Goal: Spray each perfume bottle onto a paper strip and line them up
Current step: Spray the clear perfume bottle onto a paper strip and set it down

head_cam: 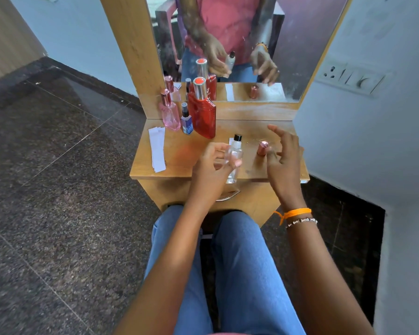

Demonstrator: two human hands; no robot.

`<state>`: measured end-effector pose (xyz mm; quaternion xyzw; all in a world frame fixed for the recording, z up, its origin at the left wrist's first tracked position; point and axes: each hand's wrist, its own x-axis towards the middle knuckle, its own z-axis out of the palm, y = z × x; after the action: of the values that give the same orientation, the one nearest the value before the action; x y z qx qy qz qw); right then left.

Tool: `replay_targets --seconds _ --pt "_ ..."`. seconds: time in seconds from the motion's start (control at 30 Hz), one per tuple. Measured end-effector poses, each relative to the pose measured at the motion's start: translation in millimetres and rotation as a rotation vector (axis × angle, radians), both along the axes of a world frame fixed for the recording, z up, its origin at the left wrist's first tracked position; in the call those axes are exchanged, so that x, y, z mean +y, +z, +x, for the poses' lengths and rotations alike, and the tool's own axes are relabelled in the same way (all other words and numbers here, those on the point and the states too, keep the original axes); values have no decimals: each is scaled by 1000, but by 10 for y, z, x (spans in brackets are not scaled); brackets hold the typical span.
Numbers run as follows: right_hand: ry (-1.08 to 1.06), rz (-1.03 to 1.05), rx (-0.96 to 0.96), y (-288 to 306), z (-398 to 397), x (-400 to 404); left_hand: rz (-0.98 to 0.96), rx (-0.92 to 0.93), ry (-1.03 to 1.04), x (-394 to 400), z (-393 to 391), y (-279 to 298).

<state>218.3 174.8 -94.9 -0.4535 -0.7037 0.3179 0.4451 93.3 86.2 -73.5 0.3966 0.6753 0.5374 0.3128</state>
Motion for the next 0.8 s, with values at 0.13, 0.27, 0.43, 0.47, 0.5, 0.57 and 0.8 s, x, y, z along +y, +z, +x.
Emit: replay_targets --seconds 0.13,0.27,0.43,0.47,0.5,0.57,0.8 --pt "157 -51 -192 -33 -43 119 -7 35 24 -29 -38 -7" --pt "270 -148 153 278 -64 15 3 74 32 -28 -20 -24" --pt "420 -149 159 495 -51 -79 40 87 -1 -20 3 -47" --pt "401 -138 167 507 -50 -80 48 90 1 -21 19 -40" --pt "375 -118 199 526 -44 -79 56 88 7 -23 30 -31" --pt "324 -71 269 548 1 -58 63 82 21 -25 31 -9" --pt "516 -161 89 535 35 -110 80 112 22 -51 0 37"
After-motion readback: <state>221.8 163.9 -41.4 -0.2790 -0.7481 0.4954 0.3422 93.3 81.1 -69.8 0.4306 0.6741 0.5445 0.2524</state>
